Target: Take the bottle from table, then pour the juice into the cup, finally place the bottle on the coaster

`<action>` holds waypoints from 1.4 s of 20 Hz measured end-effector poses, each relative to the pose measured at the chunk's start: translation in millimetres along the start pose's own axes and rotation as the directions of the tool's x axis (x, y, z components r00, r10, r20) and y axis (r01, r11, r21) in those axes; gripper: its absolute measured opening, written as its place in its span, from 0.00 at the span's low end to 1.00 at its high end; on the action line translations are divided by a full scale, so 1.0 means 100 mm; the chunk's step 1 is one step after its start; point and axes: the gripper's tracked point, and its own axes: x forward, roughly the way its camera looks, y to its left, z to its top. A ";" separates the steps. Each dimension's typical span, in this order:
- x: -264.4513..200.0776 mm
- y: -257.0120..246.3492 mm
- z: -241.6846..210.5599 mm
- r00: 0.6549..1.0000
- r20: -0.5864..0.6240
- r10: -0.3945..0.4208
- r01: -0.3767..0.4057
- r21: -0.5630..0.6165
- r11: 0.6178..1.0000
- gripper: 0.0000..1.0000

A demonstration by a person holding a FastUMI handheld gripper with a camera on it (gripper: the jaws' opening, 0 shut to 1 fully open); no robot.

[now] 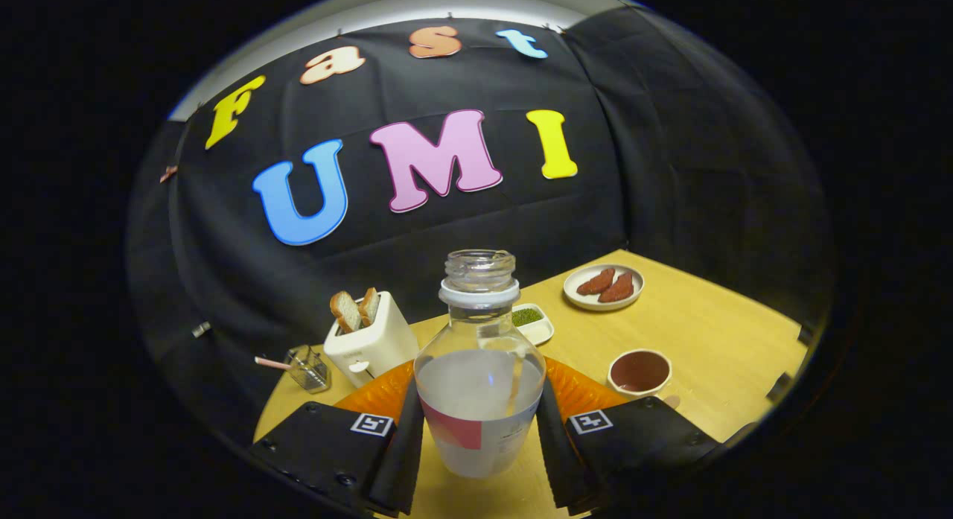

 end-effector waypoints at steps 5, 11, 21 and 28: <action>0.24 0.32 0.06 0.994 0.092 0.060 -0.041 -0.194 0.980 0.71; 0.72 0.46 0.03 0.987 0.141 0.083 -0.038 -0.301 0.953 0.71; 1.70 0.15 -0.43 0.994 0.112 -0.017 0.053 -0.330 0.942 0.72; 1.89 0.13 -0.69 0.997 0.073 -0.002 0.021 -0.265 0.964 0.74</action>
